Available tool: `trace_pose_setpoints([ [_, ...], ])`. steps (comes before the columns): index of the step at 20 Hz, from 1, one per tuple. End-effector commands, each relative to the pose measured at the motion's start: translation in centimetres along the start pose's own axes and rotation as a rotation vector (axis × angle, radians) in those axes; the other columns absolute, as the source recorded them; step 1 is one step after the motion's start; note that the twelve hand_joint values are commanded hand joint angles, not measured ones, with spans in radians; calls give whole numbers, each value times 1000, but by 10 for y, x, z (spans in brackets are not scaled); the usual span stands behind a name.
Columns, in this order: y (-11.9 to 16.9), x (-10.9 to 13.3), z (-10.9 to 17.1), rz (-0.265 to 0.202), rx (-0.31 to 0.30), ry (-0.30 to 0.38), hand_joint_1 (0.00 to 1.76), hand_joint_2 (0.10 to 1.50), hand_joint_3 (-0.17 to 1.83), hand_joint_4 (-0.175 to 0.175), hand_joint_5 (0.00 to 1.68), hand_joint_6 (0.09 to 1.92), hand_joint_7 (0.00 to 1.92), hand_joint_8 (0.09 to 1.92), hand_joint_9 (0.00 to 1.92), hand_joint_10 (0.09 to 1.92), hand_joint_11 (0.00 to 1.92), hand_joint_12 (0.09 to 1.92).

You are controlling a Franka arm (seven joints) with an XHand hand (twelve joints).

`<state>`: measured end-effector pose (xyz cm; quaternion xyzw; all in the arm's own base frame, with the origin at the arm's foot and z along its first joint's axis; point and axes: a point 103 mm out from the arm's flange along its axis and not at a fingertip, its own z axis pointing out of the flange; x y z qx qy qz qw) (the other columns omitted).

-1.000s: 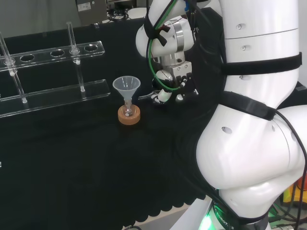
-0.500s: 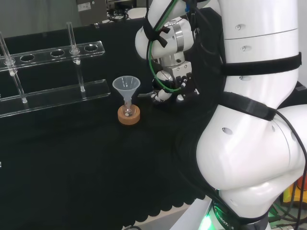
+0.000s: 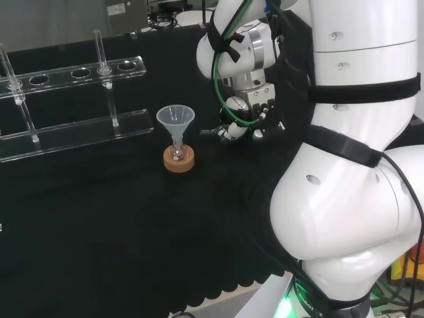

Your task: Pick up the weighing funnel.

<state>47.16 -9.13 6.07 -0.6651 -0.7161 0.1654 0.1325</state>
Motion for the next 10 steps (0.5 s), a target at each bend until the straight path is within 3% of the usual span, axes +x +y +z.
trace_pose_setpoints([
  [1,-7,-7,-7,15,-31,23,1023,1088,35,175,1000,986,1254,403,1422,107,1173,844],
  [10,-28,-22,-33,43,-80,30,1022,1090,33,175,998,990,1254,399,1423,100,1175,841],
])
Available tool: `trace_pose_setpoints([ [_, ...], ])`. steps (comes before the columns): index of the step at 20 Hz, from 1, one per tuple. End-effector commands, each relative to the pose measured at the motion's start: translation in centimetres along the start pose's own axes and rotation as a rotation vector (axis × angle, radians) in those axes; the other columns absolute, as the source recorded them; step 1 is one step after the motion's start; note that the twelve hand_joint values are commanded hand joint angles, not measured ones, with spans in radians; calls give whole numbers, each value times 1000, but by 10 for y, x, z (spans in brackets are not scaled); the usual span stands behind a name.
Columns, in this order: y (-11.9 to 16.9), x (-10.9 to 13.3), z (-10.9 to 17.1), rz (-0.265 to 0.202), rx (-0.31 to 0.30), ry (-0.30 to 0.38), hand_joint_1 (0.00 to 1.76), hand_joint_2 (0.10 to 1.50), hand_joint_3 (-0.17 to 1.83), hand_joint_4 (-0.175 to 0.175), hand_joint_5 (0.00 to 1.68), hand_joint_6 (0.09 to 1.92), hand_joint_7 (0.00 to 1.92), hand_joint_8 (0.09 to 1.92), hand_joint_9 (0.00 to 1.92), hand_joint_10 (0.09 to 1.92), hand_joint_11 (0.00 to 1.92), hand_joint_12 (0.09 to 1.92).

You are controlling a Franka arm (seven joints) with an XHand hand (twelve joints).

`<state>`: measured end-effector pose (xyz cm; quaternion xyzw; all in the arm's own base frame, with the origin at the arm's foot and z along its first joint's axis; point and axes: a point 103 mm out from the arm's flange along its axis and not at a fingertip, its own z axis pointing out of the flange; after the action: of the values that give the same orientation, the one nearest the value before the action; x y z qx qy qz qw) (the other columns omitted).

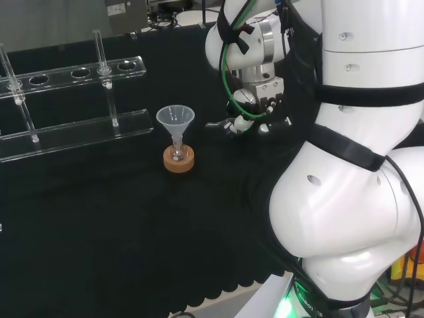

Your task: Pick up the weighing funnel.

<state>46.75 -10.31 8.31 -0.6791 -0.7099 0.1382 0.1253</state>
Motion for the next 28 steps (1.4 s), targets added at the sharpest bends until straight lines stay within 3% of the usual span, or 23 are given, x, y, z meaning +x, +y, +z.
trace_pose_setpoints([
  [1,-16,-10,-20,23,-36,-8,1022,1090,33,175,998,990,1254,399,1423,99,1175,841],
  [14,-55,-8,-71,46,-79,-68,1023,1091,31,175,999,990,1254,397,1423,92,1176,841],
  [28,-83,8,-109,47,-150,-81,1025,1089,29,175,1006,981,1252,393,1425,87,1181,841],
])
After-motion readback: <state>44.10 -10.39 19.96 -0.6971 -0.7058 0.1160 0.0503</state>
